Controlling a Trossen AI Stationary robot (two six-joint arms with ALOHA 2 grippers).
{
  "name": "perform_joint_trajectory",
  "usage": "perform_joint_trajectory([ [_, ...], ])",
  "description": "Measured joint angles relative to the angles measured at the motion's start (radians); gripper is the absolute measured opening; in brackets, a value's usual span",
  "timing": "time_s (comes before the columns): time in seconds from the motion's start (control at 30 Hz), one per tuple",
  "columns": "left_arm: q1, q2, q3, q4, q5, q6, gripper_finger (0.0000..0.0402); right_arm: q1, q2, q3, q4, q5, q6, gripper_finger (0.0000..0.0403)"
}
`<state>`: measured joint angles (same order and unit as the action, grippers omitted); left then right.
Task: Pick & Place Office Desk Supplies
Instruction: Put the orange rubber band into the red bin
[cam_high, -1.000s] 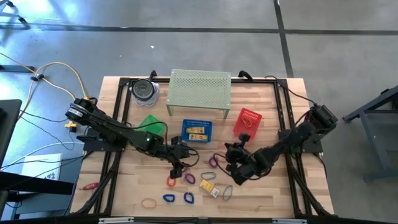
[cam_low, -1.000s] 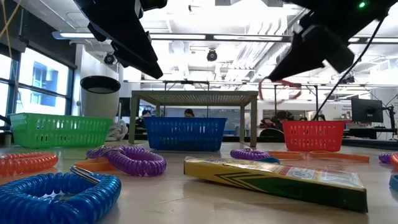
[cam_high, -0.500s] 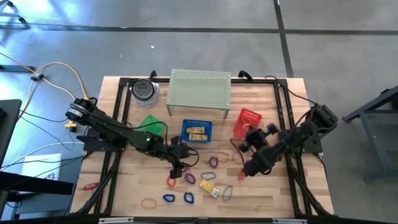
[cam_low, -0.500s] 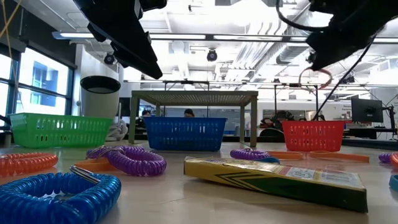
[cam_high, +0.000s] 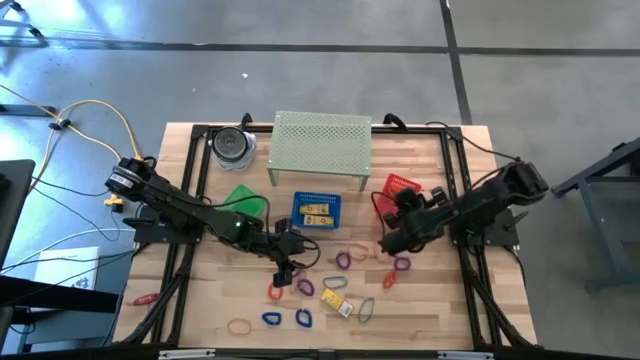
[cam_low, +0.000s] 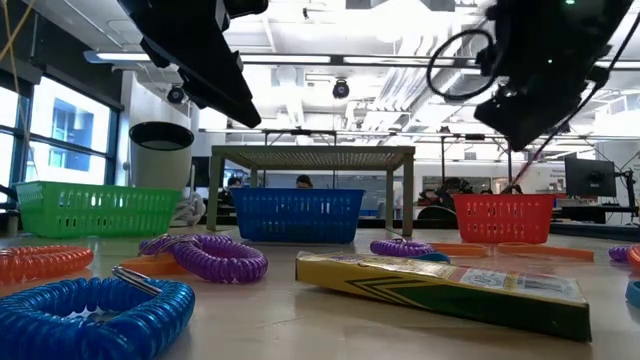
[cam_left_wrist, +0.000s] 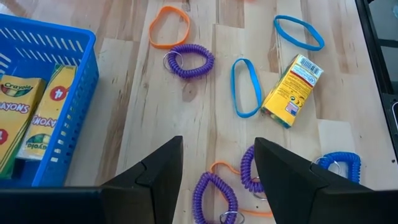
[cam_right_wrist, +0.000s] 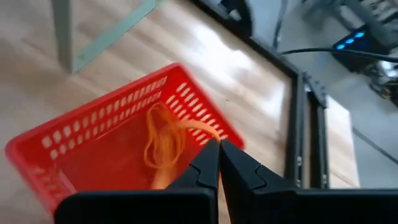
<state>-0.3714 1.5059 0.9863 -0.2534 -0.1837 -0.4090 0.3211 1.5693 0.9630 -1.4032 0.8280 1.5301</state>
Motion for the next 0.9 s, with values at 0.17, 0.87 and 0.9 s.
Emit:
perform_joint_trajectory([
  [0.17,0.000,0.000,0.000,-0.001,0.000,0.012,0.0191,-0.057,-0.020,-0.015,0.093,-0.019,-0.156,0.0003],
  [0.87,0.000,0.000,0.000,-0.009,0.010,0.012,0.0191,-0.153,-0.122,-0.143,0.268,-0.059,-0.368,0.0003],
  [0.9,0.000,0.000,0.000,-0.009,0.010,0.013,0.0191,-0.153,-0.132,-0.145,0.285,-0.071,-0.387,0.0003],
])
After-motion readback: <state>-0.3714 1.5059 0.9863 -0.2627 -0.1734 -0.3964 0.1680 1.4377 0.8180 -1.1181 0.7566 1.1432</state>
